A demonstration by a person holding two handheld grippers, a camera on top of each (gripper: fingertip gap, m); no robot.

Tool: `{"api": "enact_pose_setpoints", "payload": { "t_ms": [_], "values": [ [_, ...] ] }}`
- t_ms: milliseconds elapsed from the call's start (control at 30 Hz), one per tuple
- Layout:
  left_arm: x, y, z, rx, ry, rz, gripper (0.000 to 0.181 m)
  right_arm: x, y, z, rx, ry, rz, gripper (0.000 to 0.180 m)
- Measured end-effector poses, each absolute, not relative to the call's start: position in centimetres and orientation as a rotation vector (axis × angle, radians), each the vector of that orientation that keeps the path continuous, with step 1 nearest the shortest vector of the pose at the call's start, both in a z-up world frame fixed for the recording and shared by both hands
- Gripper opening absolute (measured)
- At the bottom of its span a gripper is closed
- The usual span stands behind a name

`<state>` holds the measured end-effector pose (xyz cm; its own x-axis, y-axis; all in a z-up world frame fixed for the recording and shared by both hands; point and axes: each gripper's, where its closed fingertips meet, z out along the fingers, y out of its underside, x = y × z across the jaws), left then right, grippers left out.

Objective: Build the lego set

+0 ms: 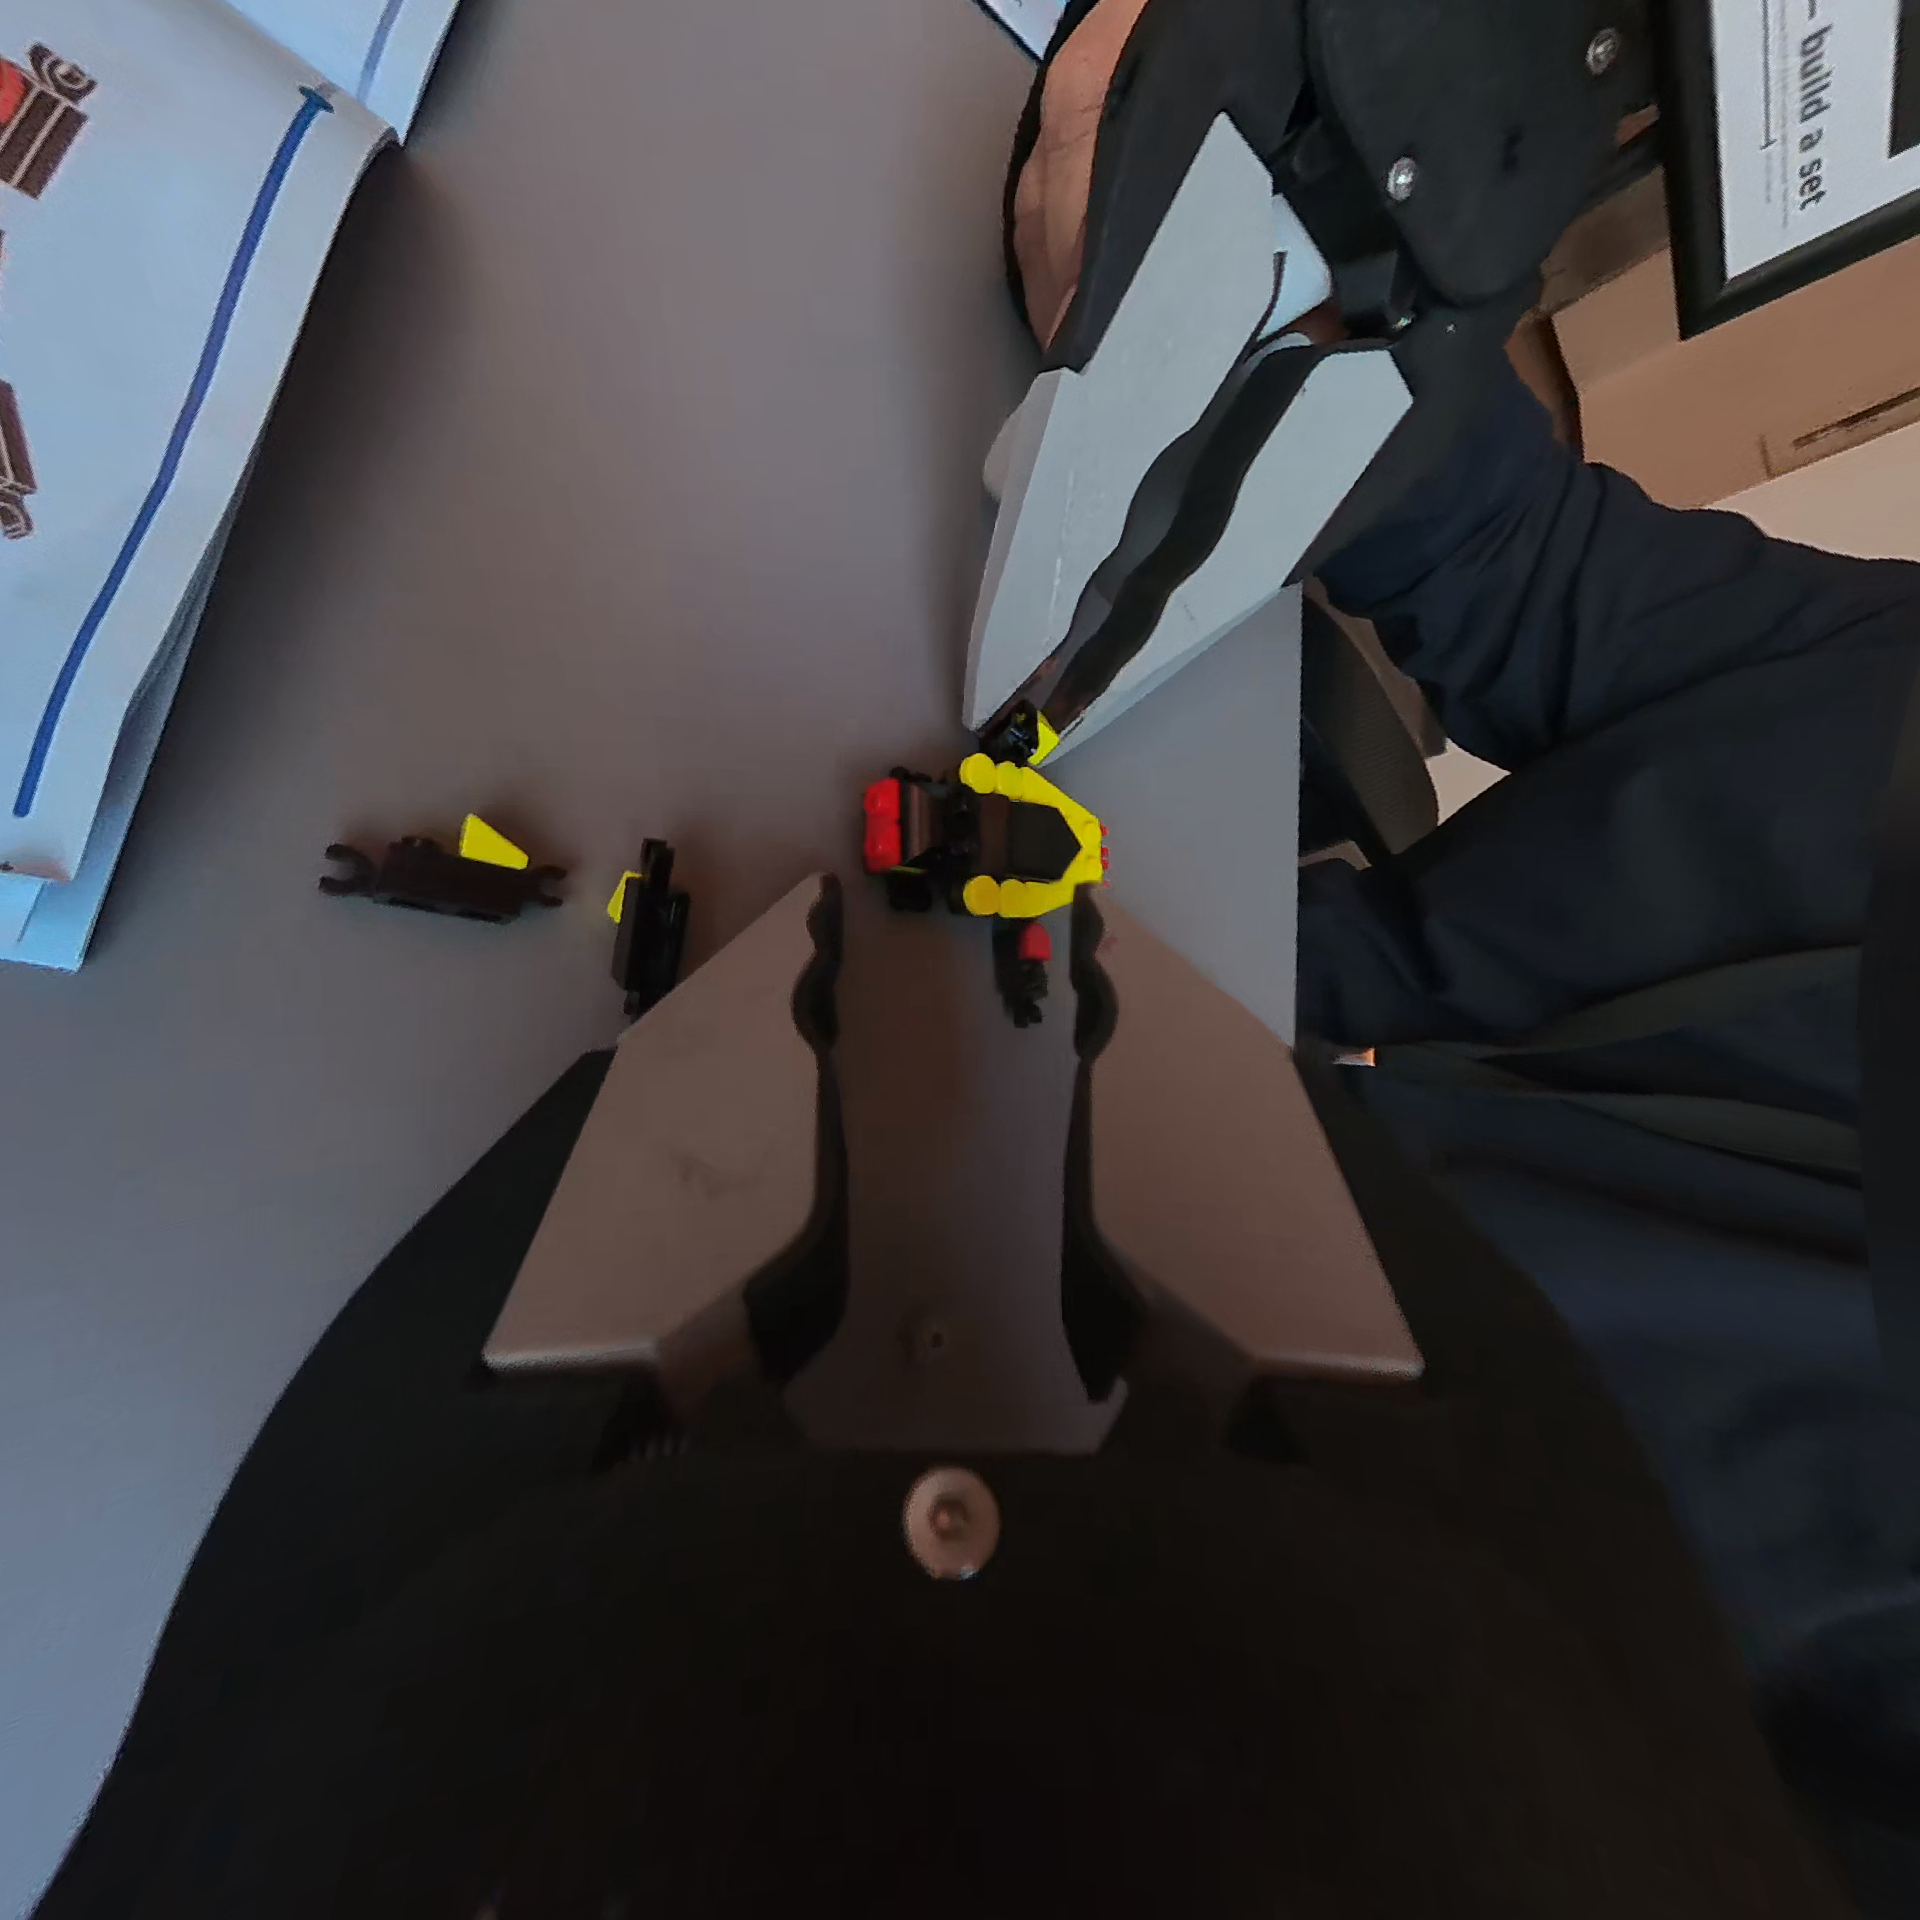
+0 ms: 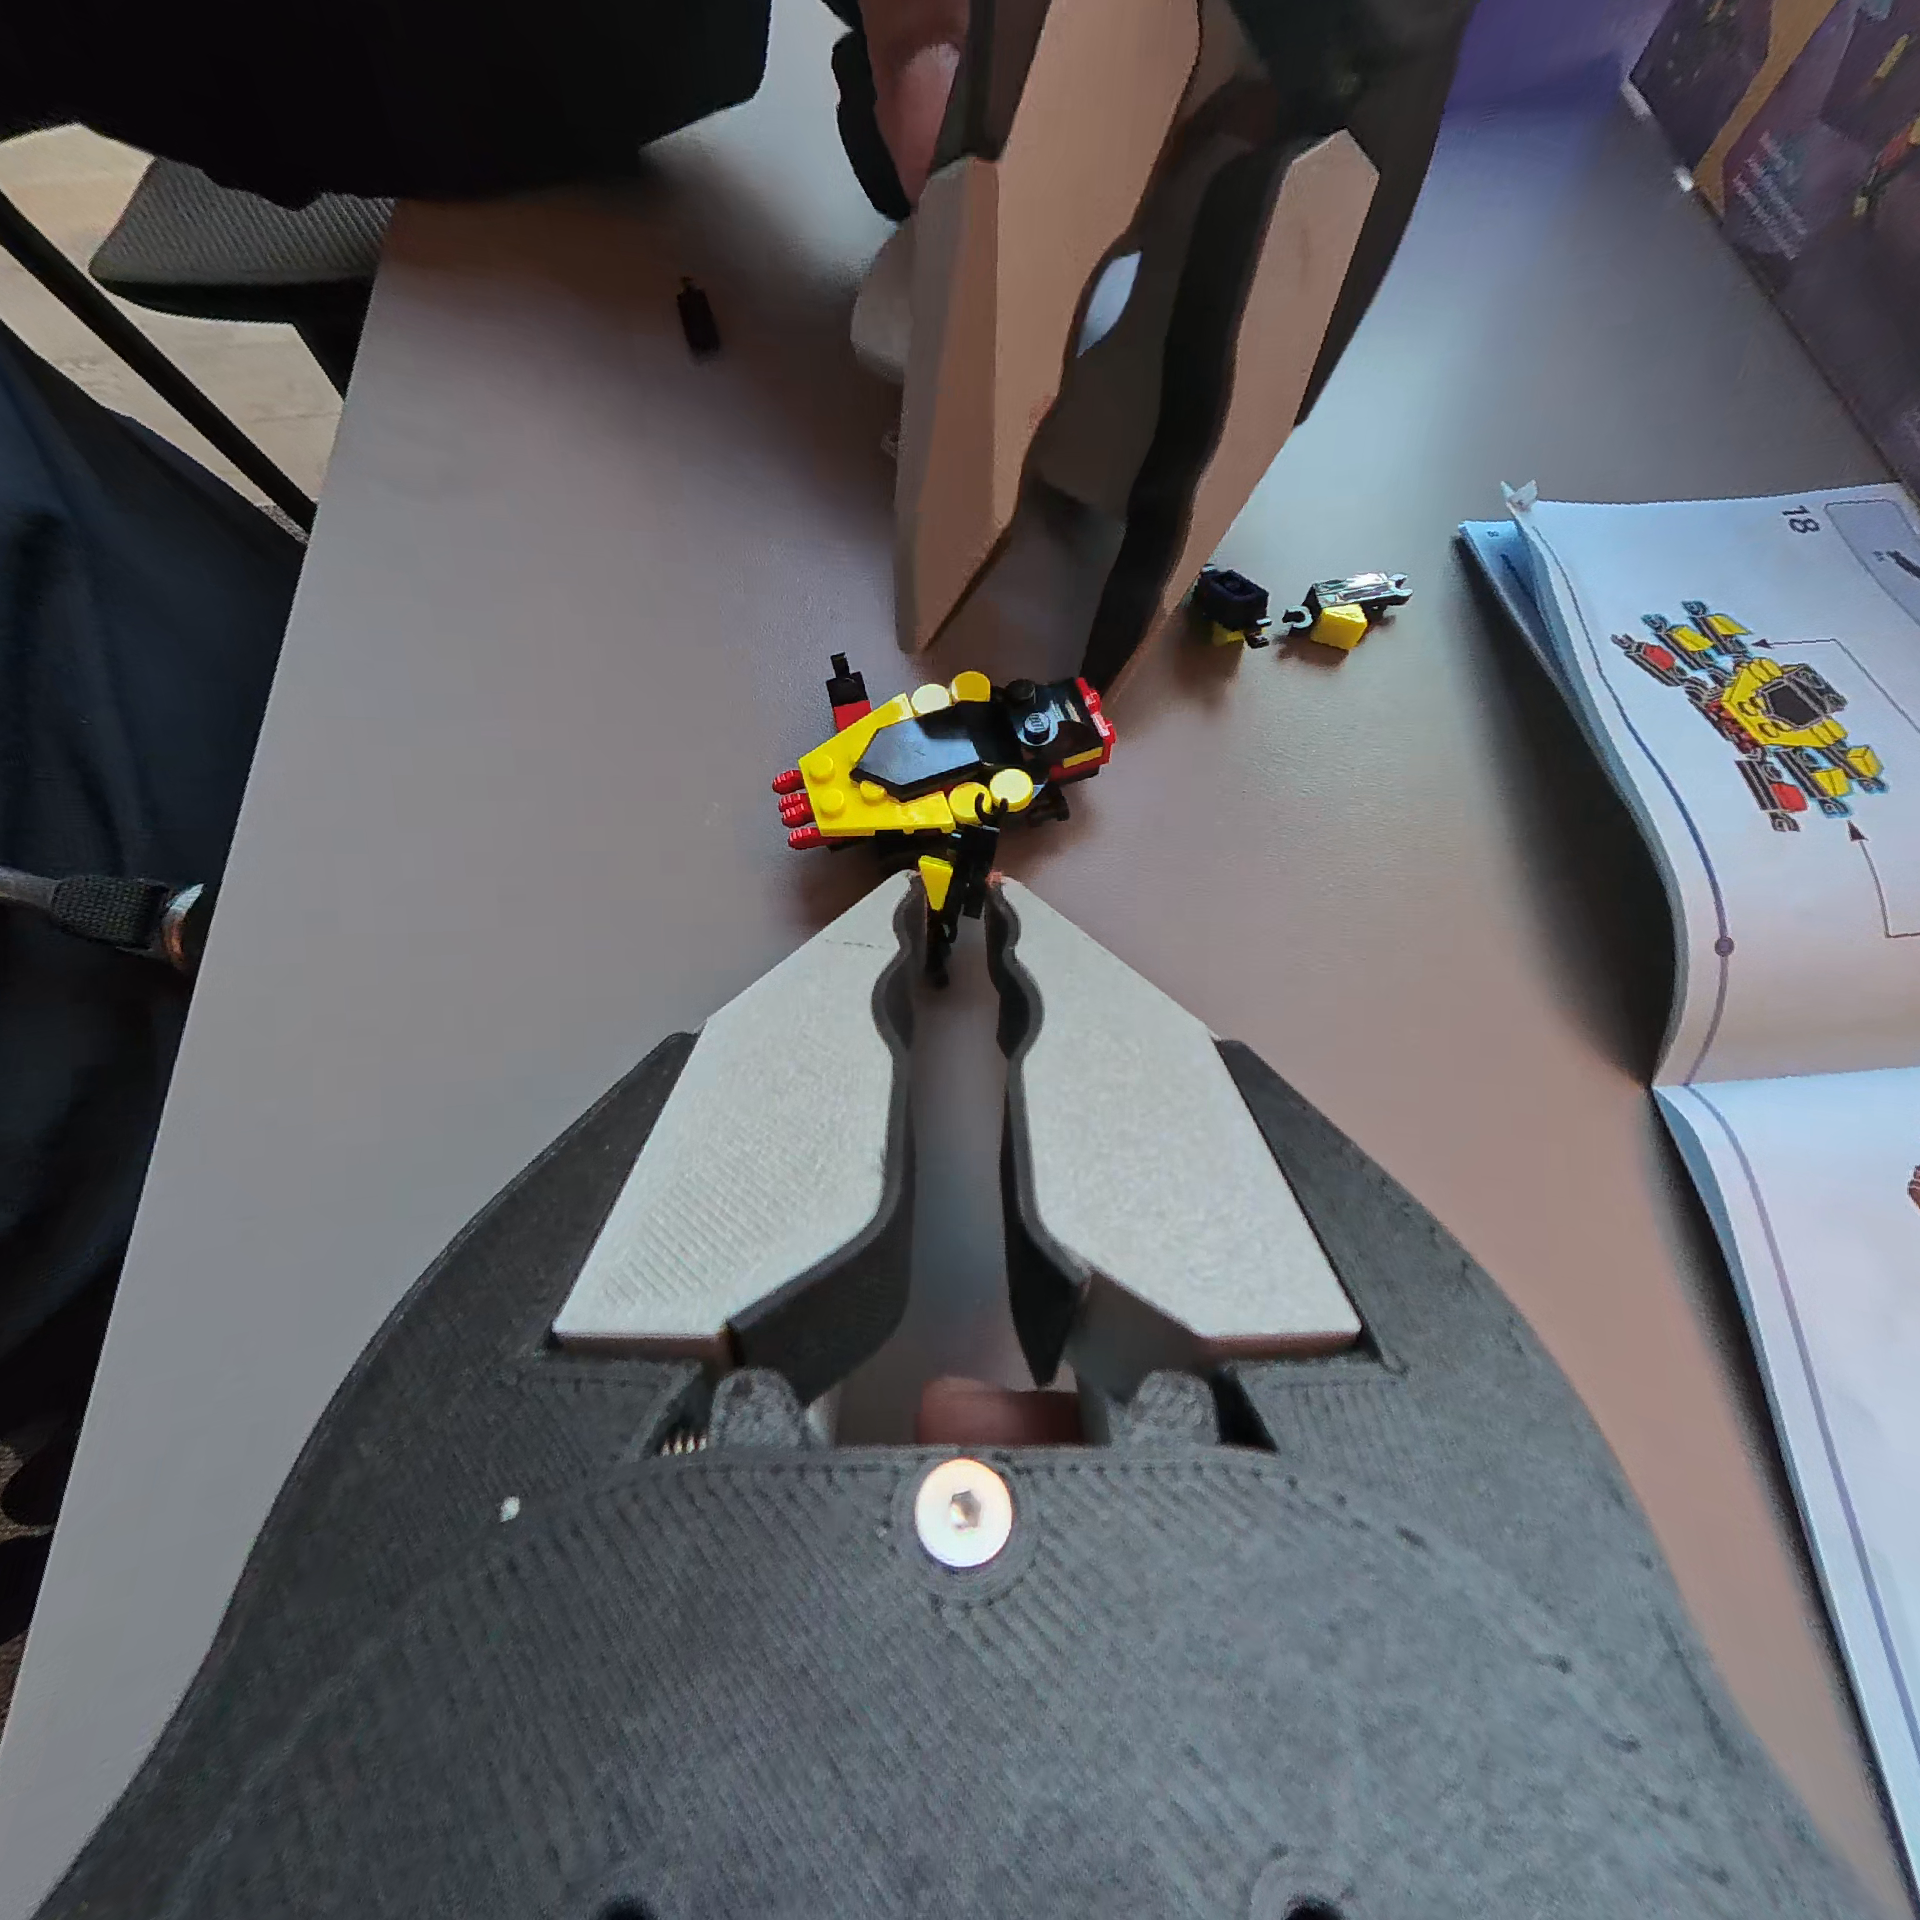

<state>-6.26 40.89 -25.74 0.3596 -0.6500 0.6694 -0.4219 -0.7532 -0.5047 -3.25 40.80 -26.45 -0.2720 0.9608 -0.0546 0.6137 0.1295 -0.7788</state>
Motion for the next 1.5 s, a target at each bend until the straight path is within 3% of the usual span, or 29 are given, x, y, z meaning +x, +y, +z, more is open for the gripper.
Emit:
{"api": "enact_pose_setpoints", "payload": {
  "t_ms": [67, 200, 400, 667, 1333, 1500],
  "values": [
    [-6.0, 40.8, -25.6, -2.361, 0.940, -1.374, 0.046, -3.2, 40.8, -26.5, -1.512, -1.946, 0.983, 0.008],
    [-5.5, 40.6, -26.0, -2.376, 0.964, -1.399, 0.033, -3.2, 40.9, -25.9, -1.480, -1.928, 0.987, 0.008],
    [-5.4, 40.6, -26.0, -2.366, 0.956, -1.432, 0.031, -3.3, 38.3, -22.6, -1.278, -1.907, 1.163, 0.008],
    [-5.4, 40.5, -25.8, -2.347, 0.945, -1.489, 0.034, -3.8, 37.2, -25.1, -1.256, -2.035, 1.033, 0.008],
    [-4.7, 40.6, -25.4, -2.306, 0.920, -1.581, 0.040, -3.7, 36.5, -25.6, -1.218, -2.081, 0.992, 0.008],
    [-3.0, 39.6, -25.6, -2.288, 1.016, -1.607, 0.030, -3.8, 36.8, -26.2, -1.242, -2.098, 0.964, 0.008]
  ]
}}
